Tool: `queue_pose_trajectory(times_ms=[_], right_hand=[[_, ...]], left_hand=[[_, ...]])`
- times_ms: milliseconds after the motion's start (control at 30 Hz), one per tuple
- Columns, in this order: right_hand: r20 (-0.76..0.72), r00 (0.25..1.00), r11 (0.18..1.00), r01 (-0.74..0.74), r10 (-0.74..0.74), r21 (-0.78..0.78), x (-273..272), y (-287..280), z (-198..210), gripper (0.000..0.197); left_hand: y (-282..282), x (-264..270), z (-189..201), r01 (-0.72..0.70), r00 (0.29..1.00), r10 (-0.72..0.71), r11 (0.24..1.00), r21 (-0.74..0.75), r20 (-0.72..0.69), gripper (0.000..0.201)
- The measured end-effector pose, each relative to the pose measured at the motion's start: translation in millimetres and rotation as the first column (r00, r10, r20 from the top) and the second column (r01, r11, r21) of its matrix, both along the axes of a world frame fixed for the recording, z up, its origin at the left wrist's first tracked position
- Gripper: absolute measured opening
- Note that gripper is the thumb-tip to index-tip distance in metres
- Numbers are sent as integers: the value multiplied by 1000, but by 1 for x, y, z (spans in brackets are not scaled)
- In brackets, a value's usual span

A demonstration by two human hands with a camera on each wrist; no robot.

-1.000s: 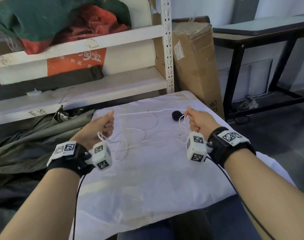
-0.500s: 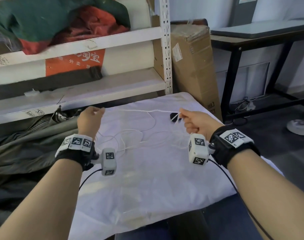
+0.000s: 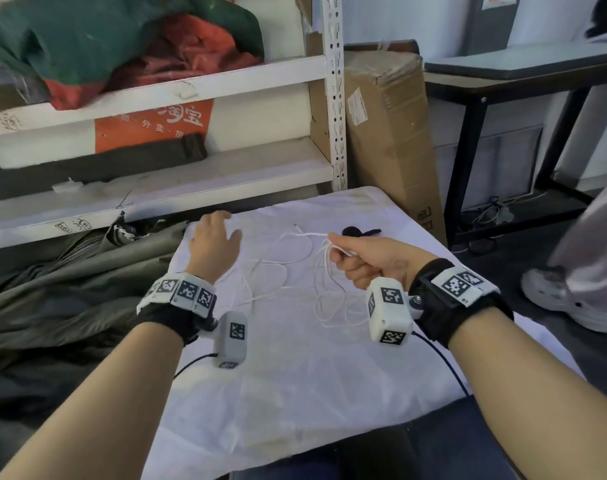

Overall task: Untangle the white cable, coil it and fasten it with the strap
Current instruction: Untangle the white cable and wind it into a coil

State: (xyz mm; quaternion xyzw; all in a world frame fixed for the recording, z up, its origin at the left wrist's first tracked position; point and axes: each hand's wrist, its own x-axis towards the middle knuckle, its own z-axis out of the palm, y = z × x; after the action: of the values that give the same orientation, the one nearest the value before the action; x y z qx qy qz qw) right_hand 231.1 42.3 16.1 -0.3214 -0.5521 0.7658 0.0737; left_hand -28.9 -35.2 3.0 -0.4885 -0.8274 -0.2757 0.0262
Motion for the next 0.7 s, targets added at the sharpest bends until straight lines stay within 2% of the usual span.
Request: queue_pose_trajectory(times_ms=[67,100,167,233,300,433,500,600,667,700], right_hand=[[-23,1000,1000,7,-8,-22,-4,-1,1,44],[-31,999,1000,11,-12,-28,-6,-2,1,44],[-51,999,1000,6,-7,-22,-10,-4,4,44],[-56,998,999,-28,29,21,-13,-6,7,45],[-37,996,994,-77,80,78,-15,-9,11,48],[-53,989,984,-134,141,121,-15,-12,15,52],[-71,989,987,-124,131,105,-15,-13,16,49],[-148,982,993,-120,120,11,-15,-14,16,43],[-216,969,991,-131,120,-38,-15,-15,15,40],[-238,964,989,-135,117,-59,-14,-16,14,39]], left_hand=[[-1,29,12,184,982,-187,978,99,31,53],[-3,44,18,296,949,-303,951,87,84,60],[-6,70,30,514,837,-490,856,-45,245,75],[-6,84,33,631,757,-547,754,-184,357,83],[-4,89,31,655,738,-551,723,-219,389,71],[1,86,22,587,761,-529,808,-53,376,13],[1,82,17,540,806,-510,841,-21,300,8],[1,76,6,458,887,-461,885,-79,-28,13],[2,72,-3,374,892,-396,917,-135,-216,15],[0,70,-5,346,899,-374,926,-153,-230,15]])
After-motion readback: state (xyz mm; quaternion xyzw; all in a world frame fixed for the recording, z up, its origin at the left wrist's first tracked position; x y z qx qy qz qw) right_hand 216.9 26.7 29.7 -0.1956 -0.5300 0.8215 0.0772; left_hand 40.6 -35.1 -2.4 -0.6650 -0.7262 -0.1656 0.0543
